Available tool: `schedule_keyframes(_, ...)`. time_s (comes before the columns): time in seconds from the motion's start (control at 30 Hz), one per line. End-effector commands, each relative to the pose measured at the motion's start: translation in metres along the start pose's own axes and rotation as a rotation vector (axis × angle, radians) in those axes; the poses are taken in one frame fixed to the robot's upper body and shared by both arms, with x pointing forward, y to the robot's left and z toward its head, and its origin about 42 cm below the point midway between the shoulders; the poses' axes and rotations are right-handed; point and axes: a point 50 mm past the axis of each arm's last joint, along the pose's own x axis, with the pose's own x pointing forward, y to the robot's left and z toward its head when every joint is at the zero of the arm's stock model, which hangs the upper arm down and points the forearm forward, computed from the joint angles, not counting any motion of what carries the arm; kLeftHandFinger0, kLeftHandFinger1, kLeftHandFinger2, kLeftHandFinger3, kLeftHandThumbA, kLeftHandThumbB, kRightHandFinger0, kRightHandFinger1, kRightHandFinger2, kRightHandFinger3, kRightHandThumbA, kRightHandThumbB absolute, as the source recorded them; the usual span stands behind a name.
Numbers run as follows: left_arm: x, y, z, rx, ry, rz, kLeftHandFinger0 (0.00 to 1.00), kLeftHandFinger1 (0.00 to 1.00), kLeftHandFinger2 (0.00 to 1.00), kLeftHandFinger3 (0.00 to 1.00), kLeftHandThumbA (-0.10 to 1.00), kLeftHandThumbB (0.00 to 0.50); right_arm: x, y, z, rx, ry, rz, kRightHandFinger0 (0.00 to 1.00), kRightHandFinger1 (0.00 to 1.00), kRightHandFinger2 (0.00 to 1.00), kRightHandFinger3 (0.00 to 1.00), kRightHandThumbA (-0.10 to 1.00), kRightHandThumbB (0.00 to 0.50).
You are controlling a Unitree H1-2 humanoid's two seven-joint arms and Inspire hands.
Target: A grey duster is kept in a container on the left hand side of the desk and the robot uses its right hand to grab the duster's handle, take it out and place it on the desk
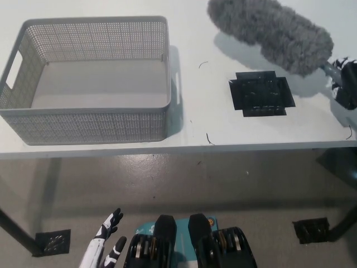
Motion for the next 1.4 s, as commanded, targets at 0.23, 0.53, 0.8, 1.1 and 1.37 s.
schedule_keyframes(0.23,0.007,0.013,0.010,0.005,-0.077,0.043,1.00,1.00,1.00,1.00,0.92,0.078,-0.003,-0.008,-0.011,-0.286,-0.168,0.034,0.00,0.02,0.26,0.23,-0.10,0.238)
schedule_keyframes(0.53,0.014,0.015,0.014,0.003,-0.079,0.027,1.00,1.00,1.00,1.00,0.92,0.078,-0.004,-0.044,-0.008,-0.168,-0.210,0.127,1.00,1.00,1.00,1.00,0.71,0.500)
schedule_keyframes(0.8,0.015,0.016,0.015,0.006,-0.083,0.022,1.00,1.00,1.00,1.00,0.91,0.095,0.020,-0.110,0.019,0.074,-0.130,0.237,1.00,1.00,1.00,1.00,0.64,0.500)
schedule_keyframes(1.1,0.020,0.020,0.018,0.012,-0.087,0.023,1.00,1.00,1.00,1.00,0.88,0.129,0.001,-0.261,0.038,0.513,-0.285,0.080,1.00,1.00,1.00,1.00,0.68,0.500)
schedule_keyframes(1.37,0.025,0.020,0.016,0.007,-0.082,0.017,1.00,1.00,1.00,1.00,0.88,0.137,-0.176,-0.300,0.123,0.828,-0.850,-0.662,1.00,1.00,1.00,1.00,1.00,0.370)
